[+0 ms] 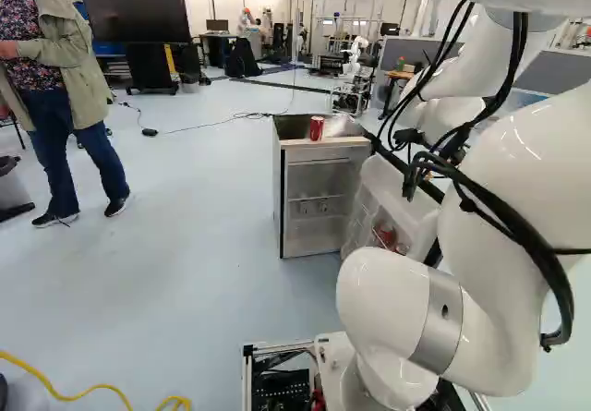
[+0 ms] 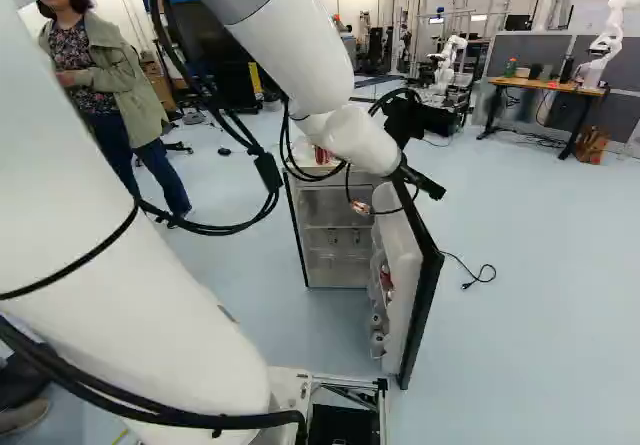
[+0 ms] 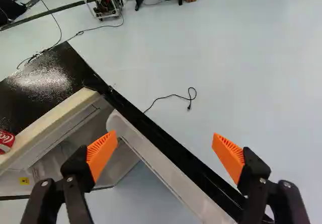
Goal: Grab a drink from the fridge
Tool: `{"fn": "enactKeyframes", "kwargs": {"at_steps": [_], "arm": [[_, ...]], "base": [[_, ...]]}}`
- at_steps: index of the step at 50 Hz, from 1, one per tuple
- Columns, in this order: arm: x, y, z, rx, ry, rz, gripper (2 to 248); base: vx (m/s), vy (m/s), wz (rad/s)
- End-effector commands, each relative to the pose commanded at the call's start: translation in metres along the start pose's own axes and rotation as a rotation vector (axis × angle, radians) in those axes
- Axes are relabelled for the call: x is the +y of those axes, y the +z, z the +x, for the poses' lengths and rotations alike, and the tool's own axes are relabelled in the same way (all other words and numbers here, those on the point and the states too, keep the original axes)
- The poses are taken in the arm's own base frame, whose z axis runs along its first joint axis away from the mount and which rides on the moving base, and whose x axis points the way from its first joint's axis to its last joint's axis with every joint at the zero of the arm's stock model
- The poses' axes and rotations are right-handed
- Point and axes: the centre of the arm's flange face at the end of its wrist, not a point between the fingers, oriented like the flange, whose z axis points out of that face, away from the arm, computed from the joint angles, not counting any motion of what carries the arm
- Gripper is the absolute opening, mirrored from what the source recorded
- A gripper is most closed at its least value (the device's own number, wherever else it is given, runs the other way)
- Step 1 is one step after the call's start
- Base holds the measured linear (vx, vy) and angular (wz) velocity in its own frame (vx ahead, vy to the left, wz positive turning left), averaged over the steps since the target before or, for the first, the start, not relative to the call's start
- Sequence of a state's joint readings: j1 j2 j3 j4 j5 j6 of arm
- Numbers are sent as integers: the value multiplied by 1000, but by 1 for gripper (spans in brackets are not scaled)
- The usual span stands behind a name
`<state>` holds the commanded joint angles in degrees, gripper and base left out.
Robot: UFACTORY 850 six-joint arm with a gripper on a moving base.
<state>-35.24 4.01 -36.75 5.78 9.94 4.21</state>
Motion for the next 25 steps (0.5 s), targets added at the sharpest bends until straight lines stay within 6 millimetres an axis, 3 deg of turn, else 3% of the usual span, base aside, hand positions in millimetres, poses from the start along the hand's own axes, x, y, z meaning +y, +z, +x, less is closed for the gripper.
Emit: {"fn": "enactKeyframes", "kwargs": {"at_steps": [25], "arm": [[20,14,23,-143,40,-48,247]], "base": [[0,0,0]]}}
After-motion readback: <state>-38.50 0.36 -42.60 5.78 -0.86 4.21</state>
